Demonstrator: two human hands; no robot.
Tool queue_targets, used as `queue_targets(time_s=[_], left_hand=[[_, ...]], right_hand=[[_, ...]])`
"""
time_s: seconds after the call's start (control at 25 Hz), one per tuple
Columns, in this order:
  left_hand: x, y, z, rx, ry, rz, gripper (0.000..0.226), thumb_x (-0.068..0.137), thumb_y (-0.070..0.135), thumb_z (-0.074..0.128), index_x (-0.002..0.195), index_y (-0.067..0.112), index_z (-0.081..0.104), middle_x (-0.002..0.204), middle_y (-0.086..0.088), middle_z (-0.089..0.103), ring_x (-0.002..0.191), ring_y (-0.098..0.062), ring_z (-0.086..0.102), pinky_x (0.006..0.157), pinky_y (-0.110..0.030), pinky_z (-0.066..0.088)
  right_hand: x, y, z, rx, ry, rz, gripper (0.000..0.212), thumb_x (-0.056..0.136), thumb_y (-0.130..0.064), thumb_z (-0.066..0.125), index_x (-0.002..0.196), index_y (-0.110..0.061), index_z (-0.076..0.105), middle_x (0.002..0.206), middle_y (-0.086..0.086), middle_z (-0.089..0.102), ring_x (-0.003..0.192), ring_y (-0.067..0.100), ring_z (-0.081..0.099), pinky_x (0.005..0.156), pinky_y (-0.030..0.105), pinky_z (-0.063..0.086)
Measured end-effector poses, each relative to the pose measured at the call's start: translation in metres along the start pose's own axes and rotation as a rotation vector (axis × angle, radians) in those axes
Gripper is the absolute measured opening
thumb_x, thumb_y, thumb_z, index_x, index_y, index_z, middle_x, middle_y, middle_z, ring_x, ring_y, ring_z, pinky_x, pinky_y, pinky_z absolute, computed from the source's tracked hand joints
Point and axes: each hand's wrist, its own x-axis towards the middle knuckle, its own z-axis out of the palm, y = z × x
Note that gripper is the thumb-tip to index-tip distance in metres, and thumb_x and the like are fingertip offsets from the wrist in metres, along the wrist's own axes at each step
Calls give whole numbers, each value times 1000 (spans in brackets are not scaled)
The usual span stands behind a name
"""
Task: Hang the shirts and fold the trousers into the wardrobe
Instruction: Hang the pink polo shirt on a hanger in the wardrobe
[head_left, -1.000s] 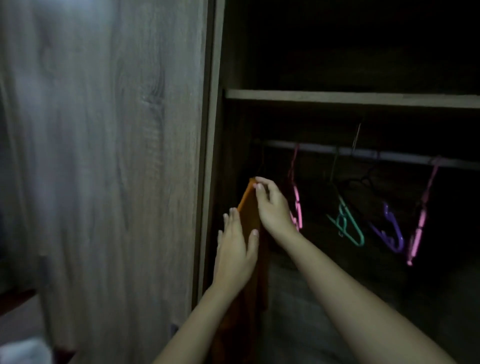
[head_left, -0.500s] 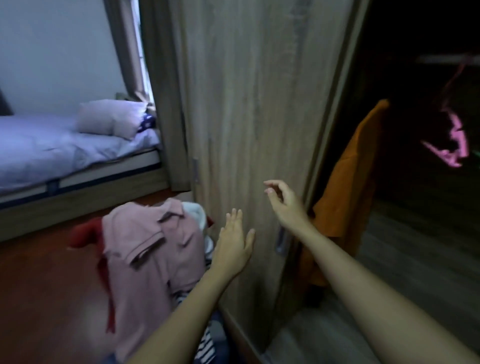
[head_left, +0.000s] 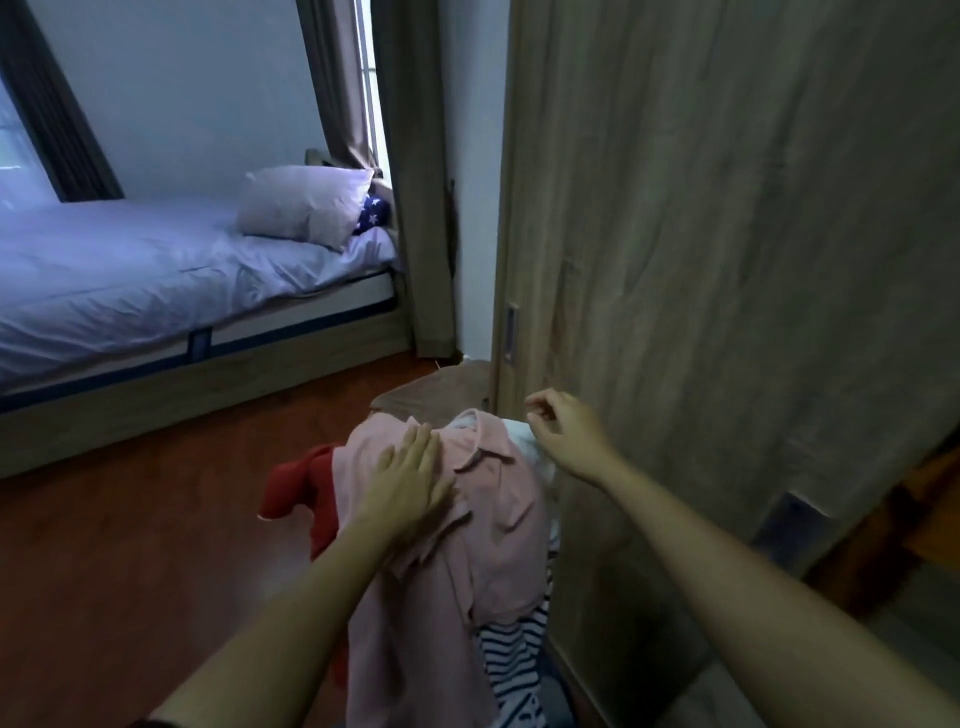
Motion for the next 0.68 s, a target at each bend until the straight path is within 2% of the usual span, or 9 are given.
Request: queue_targets(time_s=[0.08, 0.16, 0.2, 0.32, 0.4, 0.48, 0.52, 0.6, 0.68], left_hand=[[11, -27, 9, 81, -32, 70, 79, 87, 59, 6, 147, 10, 23, 155, -4, 10, 144, -23, 21, 112, -45, 29], [17, -45, 23, 126, -50, 110, 67, 91, 53, 23, 136, 9, 46, 146, -5, 34, 130, -24, 46, 95, -47, 49], [18, -49, 28, 98, -44, 119, 62, 90, 49, 30, 133, 10, 50, 143, -6, 43, 126, -24, 51, 91, -47, 51], [21, -53, 38, 5, -26, 176, 60, 88, 45, 36, 136, 10, 42, 142, -9, 48, 129, -25, 47, 98, -47, 43], [20, -57, 43, 18, 26, 226, 61, 89, 45, 36, 138, 9, 39, 144, -9, 45, 132, -24, 44, 105, -42, 37], [19, -59, 42, 27, 0, 222, 60, 90, 46, 34, 137, 9, 41, 143, -8, 45, 131, -23, 45, 107, -41, 34], [17, -58, 38, 42, 13, 213, 61, 92, 47, 30, 137, 9, 42, 144, -8, 45, 131, -22, 44, 105, -43, 36], [14, -54, 30, -8, -5, 193, 70, 94, 57, 14, 143, 12, 34, 152, -3, 27, 140, -15, 28, 111, -40, 29], [13, -50, 16, -263, 67, 195, 81, 87, 67, 4, 148, 17, 24, 154, 4, 13, 142, -7, 9, 116, -29, 10]], right_hand=[[21, 0, 27, -16, -4, 77, 29, 89, -14, 56, 114, -1, 59, 114, 18, 62, 105, 29, 58, 83, 24, 39], [42, -1, 53, -58, -97, 166, 42, 85, -27, 58, 120, -4, 54, 122, 17, 57, 113, 29, 54, 86, 24, 38], [52, -3, 64, -88, -154, 202, 52, 82, -35, 60, 124, -6, 50, 127, 17, 53, 117, 29, 52, 91, 27, 39], [75, -11, 86, -201, -251, 300, 62, 76, -31, 68, 128, -6, 43, 129, 18, 52, 117, 33, 52, 94, 34, 43], [82, -17, 88, -281, -244, 309, 41, 77, -16, 64, 115, -8, 50, 121, 20, 58, 110, 34, 56, 84, 32, 44], [84, -27, 84, -351, -230, 286, 10, 81, -9, 55, 88, -15, 57, 115, 19, 63, 104, 33, 59, 76, 28, 42], [84, -29, 81, -384, -211, 271, 12, 84, -10, 51, 83, -16, 61, 113, 18, 65, 104, 33, 60, 77, 28, 42], [82, -33, 75, -445, -234, 273, 23, 87, -13, 50, 98, -10, 70, 116, 18, 65, 107, 33, 60, 87, 31, 46], [74, -45, 67, -460, -304, 268, 30, 87, -13, 52, 112, -9, 67, 121, 18, 63, 111, 33, 60, 91, 32, 47]])
